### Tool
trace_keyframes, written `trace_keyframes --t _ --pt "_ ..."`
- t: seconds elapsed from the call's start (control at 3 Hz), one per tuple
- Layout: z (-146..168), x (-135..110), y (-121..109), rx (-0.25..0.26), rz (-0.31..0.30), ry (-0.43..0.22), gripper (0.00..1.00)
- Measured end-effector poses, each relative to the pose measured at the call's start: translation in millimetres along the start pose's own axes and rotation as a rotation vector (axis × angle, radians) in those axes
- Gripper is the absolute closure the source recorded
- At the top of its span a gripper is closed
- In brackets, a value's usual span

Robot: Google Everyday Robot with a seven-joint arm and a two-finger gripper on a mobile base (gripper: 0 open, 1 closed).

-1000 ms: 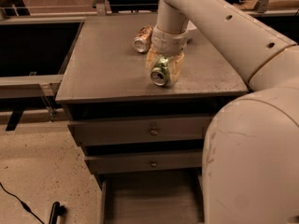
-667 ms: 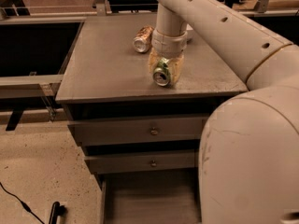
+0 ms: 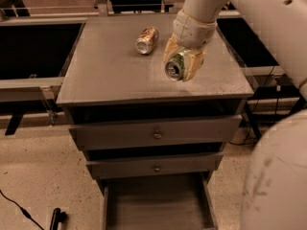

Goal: Place green can into bottom drawer

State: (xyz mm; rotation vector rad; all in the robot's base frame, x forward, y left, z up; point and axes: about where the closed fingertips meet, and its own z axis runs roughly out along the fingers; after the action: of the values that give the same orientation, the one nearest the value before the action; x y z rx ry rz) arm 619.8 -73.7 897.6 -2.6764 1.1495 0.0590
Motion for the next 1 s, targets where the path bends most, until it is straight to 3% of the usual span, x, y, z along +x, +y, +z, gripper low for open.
trace_keyframes --t 0.33,0.67,1.0 --pt "-34 -13 45 0.061 0.243 -0.109 1.0" --pt "-36 -15 87 0.057 0.502 -0.212 1.0" --pt "-2 -23 130 0.021 0.796 -0.408 1.0"
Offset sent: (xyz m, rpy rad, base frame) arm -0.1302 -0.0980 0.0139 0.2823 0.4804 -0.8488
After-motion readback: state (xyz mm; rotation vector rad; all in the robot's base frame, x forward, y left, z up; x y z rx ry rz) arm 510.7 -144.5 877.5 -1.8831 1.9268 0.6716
